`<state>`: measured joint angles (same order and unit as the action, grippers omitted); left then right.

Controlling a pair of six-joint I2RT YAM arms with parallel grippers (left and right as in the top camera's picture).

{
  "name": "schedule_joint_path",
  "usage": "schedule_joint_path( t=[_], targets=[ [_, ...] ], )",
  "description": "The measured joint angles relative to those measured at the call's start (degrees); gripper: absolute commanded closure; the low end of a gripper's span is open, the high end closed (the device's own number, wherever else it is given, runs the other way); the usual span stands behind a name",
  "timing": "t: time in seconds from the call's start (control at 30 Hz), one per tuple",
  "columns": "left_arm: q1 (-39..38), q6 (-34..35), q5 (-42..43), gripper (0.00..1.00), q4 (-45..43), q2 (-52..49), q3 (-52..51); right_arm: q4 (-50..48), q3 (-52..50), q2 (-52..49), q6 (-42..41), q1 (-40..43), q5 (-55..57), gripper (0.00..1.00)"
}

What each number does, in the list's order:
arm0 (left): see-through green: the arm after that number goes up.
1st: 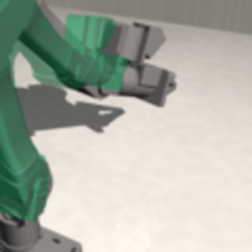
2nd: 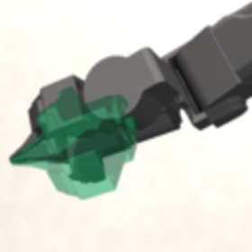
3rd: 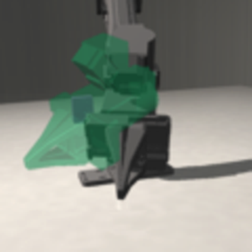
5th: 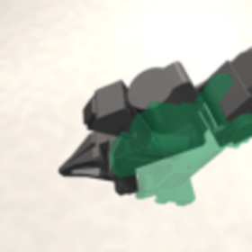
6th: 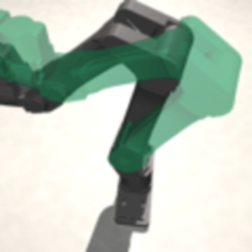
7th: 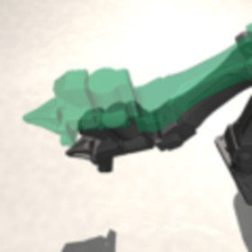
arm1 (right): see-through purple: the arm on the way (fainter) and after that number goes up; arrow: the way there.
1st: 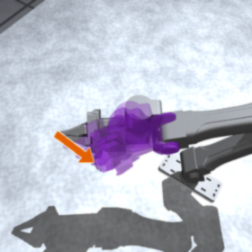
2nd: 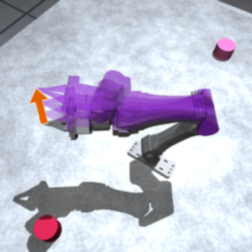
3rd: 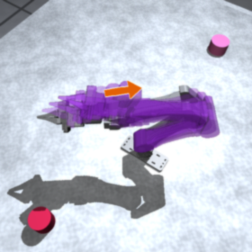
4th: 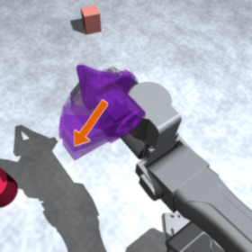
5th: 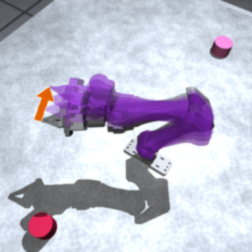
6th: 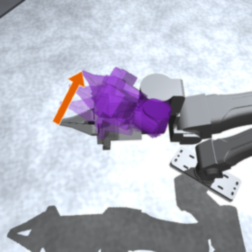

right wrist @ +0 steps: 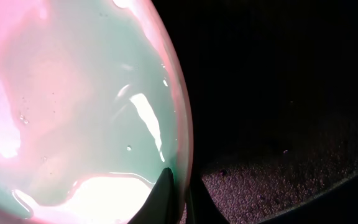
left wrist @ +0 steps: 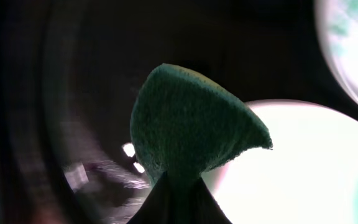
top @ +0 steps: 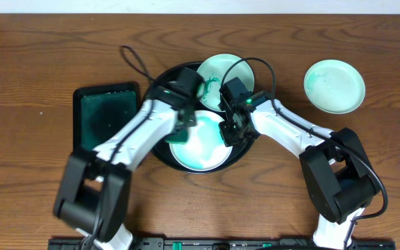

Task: Clean dirty plates on tray and stack at the side
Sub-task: 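Scrub the plate with the sponge while the right gripper holds it, then return the sponge to the black tray with the left gripper, then lift the cleaned plate up off the round tray with the right gripper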

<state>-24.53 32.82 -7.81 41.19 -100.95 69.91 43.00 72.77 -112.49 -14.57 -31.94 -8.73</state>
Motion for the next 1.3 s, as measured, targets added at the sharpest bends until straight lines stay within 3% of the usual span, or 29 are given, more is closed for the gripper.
schedule_joint_path(
  t=[0.33,0.87,1.3],
  targets=[
    [6.91,-1.38,-6.14,0.93,6.67,7.06,0.22,0.13,0.04,0.00,0.02,0.00,0.11,0.99],
    [26.40,-1.36,-1.20,0.92,14.14,7.06,0.22,3.67,3.58,6.36,3.28,0.00,9.49,0.99],
    [27.76,-1.36,2.14,0.89,14.36,6.95,0.22,2.34,3.78,13.79,10.36,-2.86,23.85,0.99]
  ],
)
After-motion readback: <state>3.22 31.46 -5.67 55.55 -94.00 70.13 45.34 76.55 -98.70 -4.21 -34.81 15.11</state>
